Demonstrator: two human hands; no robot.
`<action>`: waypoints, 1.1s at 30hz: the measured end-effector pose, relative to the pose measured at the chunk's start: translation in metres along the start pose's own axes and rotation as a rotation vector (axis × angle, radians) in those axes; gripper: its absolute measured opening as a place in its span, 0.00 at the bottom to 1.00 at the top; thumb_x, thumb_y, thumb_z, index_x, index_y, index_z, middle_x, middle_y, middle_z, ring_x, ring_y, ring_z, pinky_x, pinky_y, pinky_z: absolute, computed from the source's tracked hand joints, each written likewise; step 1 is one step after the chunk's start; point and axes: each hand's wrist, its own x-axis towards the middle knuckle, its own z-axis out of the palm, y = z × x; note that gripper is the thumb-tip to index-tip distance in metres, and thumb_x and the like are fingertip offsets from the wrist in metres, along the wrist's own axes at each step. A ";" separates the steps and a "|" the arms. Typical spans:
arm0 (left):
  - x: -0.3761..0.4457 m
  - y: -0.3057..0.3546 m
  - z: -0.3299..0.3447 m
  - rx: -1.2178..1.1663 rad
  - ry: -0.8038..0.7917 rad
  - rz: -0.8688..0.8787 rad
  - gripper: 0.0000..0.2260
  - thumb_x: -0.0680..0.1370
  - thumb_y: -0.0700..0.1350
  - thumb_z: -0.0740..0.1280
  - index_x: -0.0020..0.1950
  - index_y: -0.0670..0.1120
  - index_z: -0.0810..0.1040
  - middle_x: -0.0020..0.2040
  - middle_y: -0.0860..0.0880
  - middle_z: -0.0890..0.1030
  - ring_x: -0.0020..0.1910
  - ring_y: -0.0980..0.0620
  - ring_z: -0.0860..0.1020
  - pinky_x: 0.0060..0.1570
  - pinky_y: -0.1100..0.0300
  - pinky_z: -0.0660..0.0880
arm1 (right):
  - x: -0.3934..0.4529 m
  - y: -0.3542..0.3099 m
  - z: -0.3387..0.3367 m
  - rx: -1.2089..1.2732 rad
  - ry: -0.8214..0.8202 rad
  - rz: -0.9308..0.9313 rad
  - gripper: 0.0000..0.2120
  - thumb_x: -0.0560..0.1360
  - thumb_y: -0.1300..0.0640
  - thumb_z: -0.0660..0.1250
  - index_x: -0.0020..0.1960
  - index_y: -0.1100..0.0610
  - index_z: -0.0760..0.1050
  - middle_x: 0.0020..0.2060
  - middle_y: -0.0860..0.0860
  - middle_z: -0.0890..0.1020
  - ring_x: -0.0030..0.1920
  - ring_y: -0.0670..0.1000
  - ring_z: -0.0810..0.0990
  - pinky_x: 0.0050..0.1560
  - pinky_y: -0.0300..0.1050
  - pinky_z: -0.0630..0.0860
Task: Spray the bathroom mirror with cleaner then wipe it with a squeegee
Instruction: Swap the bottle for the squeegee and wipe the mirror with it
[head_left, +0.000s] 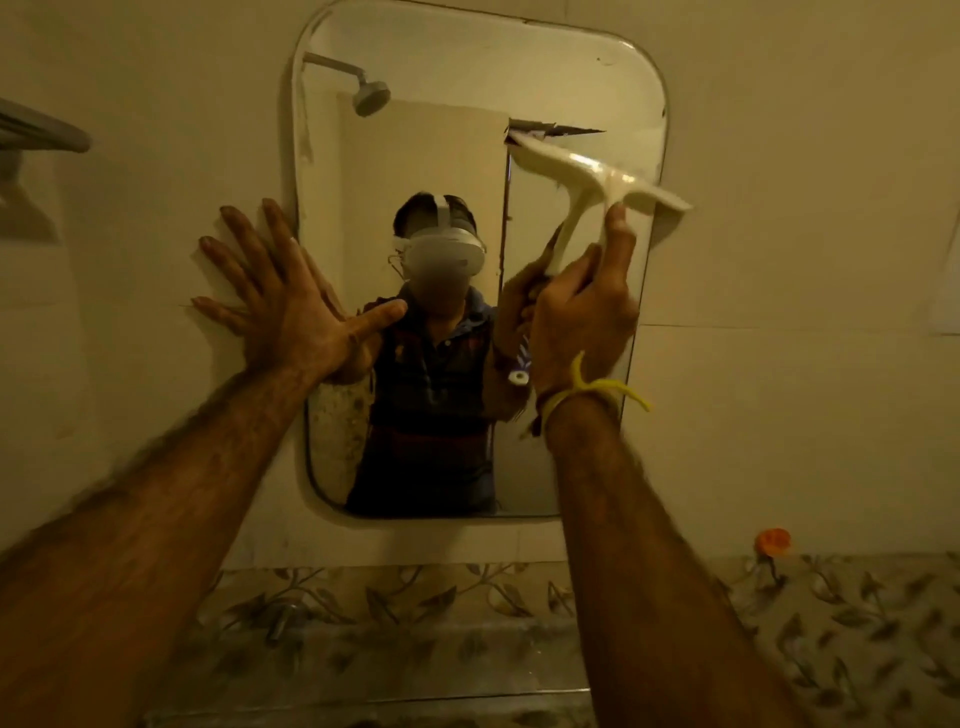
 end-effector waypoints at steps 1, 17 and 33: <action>0.002 0.000 0.004 0.010 0.013 -0.028 0.69 0.54 0.83 0.65 0.80 0.53 0.31 0.81 0.43 0.36 0.80 0.34 0.43 0.67 0.29 0.32 | -0.008 0.006 0.001 0.007 0.008 0.002 0.22 0.81 0.51 0.52 0.75 0.50 0.65 0.31 0.52 0.75 0.29 0.49 0.75 0.27 0.43 0.75; 0.001 -0.003 -0.003 0.031 -0.119 0.046 0.68 0.55 0.86 0.59 0.80 0.50 0.32 0.81 0.40 0.37 0.79 0.33 0.39 0.66 0.25 0.35 | -0.070 0.023 -0.006 -0.049 -0.008 0.085 0.22 0.82 0.49 0.50 0.76 0.45 0.59 0.34 0.51 0.78 0.32 0.48 0.79 0.31 0.46 0.81; 0.001 -0.009 -0.011 0.009 -0.238 0.092 0.63 0.58 0.87 0.46 0.80 0.48 0.32 0.80 0.40 0.33 0.78 0.34 0.34 0.66 0.24 0.36 | -0.072 -0.011 0.016 -0.038 0.036 0.232 0.21 0.83 0.49 0.48 0.76 0.49 0.59 0.34 0.52 0.77 0.30 0.47 0.78 0.26 0.37 0.76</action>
